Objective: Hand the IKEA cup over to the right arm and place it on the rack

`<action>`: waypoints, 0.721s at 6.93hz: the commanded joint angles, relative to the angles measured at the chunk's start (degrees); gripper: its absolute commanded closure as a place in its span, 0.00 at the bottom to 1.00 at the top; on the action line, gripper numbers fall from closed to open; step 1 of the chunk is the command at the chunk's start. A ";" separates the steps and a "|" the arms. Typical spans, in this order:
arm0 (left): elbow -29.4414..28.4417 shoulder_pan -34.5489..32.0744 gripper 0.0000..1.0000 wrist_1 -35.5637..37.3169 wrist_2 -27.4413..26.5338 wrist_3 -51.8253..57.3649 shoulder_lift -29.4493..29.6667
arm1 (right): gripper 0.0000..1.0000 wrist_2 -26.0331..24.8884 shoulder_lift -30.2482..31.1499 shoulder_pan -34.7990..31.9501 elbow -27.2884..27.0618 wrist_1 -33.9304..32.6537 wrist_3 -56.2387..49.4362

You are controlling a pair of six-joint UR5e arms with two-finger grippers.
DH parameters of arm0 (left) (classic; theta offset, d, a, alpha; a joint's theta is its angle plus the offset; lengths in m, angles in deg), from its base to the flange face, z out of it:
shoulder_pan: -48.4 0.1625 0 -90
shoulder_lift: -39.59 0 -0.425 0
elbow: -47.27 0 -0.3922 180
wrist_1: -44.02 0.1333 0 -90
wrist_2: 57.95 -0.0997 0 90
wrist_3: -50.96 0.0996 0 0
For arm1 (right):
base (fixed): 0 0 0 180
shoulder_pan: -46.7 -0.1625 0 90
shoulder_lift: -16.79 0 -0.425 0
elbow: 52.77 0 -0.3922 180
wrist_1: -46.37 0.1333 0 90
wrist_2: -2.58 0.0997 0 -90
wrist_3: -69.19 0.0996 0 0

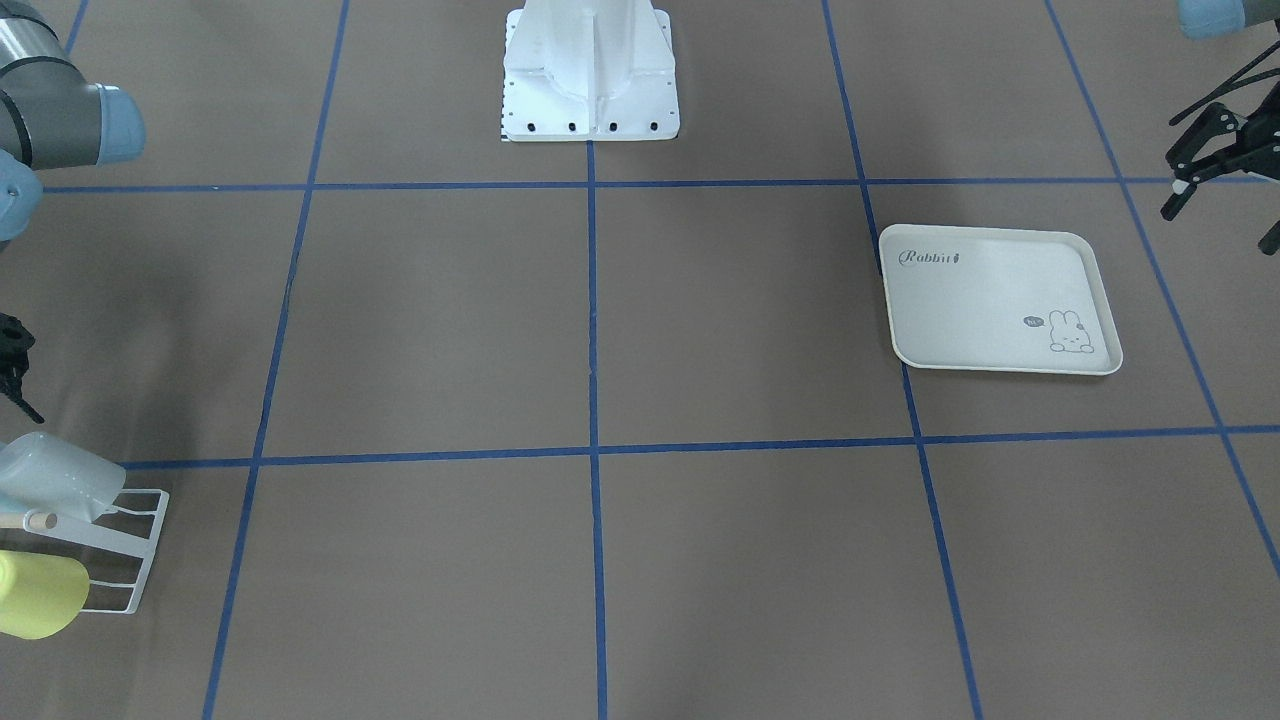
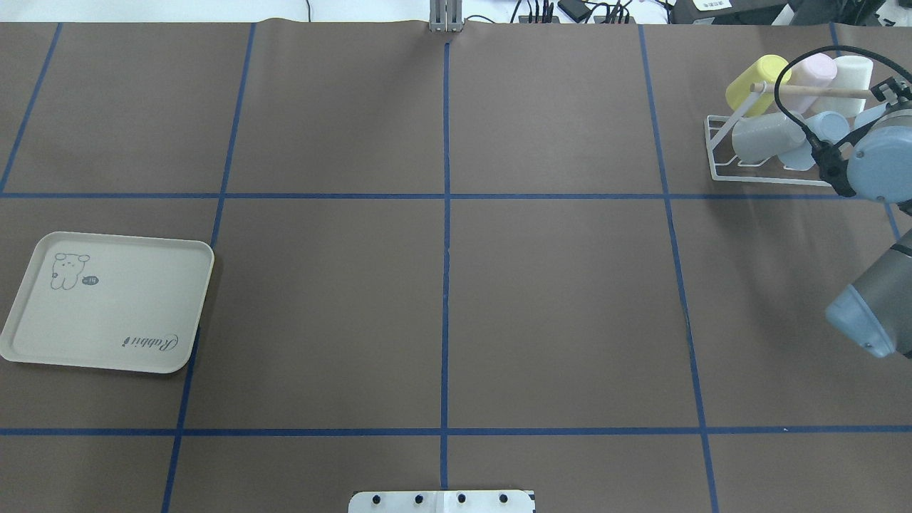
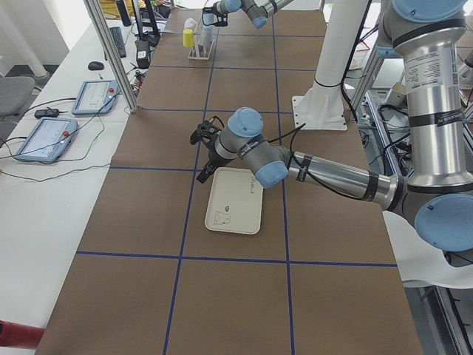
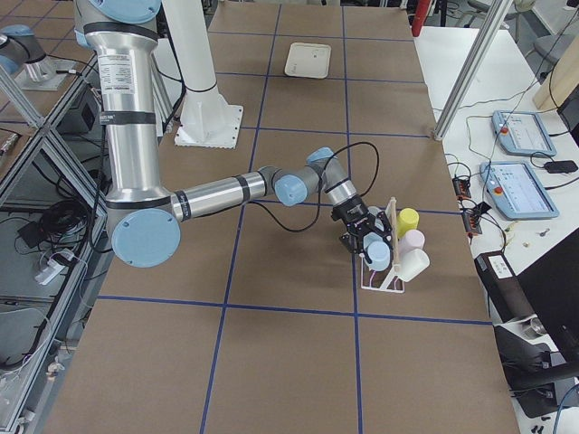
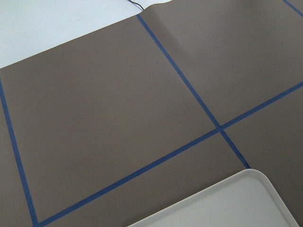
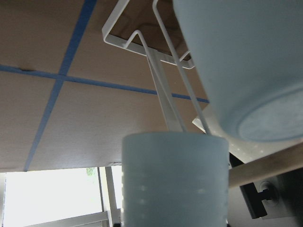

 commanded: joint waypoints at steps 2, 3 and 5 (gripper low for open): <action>-0.15 0.00 0.00 0.01 0.00 0.02 0.00 | 0.04 -0.74 -0.52 1.79 0.48 -0.02 -0.30; -0.23 0.00 0.00 0.01 0.00 0.02 0.00 | 0.02 -0.74 -0.52 1.88 0.48 -0.02 -0.21; -0.15 0.00 0.00 -0.08 0.00 0.02 0.00 | 0.01 -0.83 -0.61 1.97 0.57 0.07 -0.21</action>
